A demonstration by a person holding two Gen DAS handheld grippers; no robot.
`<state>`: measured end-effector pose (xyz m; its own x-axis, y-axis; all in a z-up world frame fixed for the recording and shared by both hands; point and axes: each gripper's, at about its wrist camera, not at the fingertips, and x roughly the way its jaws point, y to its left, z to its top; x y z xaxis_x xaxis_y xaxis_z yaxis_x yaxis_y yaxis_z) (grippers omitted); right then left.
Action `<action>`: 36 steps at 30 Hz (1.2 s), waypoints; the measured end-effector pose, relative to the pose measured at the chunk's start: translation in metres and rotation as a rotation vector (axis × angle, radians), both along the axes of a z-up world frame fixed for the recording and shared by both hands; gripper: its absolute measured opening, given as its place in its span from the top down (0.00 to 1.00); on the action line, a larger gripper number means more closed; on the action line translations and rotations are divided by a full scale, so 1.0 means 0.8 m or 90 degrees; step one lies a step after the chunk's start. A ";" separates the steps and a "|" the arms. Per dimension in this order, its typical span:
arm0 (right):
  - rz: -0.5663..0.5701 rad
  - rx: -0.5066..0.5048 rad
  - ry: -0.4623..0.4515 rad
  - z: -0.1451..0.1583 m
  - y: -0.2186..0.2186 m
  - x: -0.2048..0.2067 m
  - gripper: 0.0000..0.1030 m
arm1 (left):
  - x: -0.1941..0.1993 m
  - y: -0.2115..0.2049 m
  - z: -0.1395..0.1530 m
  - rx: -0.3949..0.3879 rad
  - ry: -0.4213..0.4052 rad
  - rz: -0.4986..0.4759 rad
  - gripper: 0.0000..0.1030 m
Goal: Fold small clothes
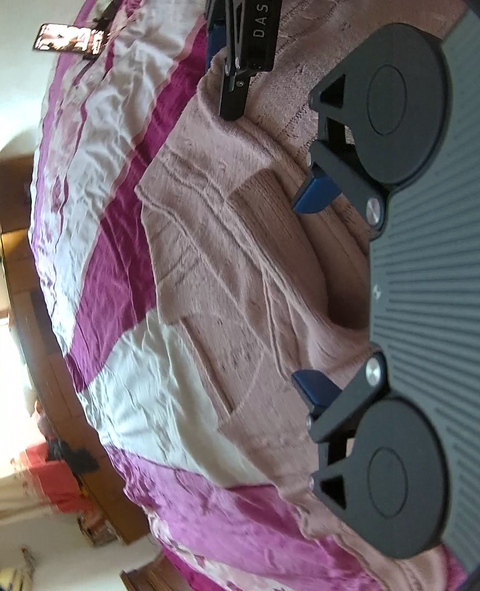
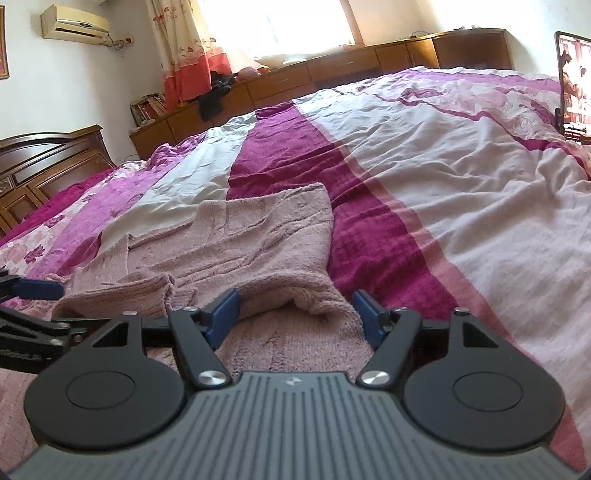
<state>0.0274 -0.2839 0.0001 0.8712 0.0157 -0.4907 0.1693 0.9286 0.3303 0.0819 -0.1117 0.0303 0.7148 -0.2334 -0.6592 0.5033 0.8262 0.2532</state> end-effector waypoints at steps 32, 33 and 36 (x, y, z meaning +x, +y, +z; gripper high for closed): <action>0.005 -0.002 -0.011 -0.007 0.001 -0.002 0.25 | -0.025 0.188 -0.013 -0.244 0.026 0.382 0.67; 0.005 -0.002 -0.011 -0.007 0.001 -0.002 0.25 | -0.028 0.190 -0.012 -0.244 0.024 0.384 0.63; 0.006 -0.002 -0.012 -0.007 0.001 -0.002 0.25 | -0.036 0.202 -0.009 -0.266 0.032 0.379 0.63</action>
<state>0.0258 -0.2831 -0.0055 0.8799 0.0221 -0.4747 0.1550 0.9309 0.3307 0.0530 0.0502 0.0231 0.7698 -0.0536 -0.6361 -0.0592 0.9862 -0.1547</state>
